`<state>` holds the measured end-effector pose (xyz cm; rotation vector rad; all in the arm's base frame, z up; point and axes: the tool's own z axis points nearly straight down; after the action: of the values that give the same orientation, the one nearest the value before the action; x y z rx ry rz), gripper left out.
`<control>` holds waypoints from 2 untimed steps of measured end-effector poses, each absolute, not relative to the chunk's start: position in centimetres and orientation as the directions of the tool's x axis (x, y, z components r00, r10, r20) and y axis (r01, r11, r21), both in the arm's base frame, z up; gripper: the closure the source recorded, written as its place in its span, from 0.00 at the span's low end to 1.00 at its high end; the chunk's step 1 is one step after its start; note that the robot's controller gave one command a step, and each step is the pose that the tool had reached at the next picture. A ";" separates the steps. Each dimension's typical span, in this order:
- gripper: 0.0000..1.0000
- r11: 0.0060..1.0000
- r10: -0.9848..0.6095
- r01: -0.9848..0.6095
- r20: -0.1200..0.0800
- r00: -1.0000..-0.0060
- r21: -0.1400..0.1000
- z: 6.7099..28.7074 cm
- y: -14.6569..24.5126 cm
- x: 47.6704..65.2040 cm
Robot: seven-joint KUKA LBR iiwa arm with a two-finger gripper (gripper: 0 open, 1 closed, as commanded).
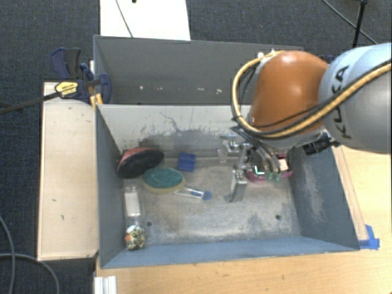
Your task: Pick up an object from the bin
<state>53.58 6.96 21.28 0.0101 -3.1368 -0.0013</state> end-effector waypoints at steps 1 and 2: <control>0.00 0.995 -0.097 -0.097 0.002 -0.995 0.002 6.6 15.4 57.1; 0.00 0.977 0.212 0.212 0.001 -0.977 0.000 10.1 15.2 54.1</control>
Offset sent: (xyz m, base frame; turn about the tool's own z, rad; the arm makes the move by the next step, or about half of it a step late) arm 0.0355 0.0817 -0.1428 -0.0819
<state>54.12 15.25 10.11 -0.3351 -3.1231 -0.0006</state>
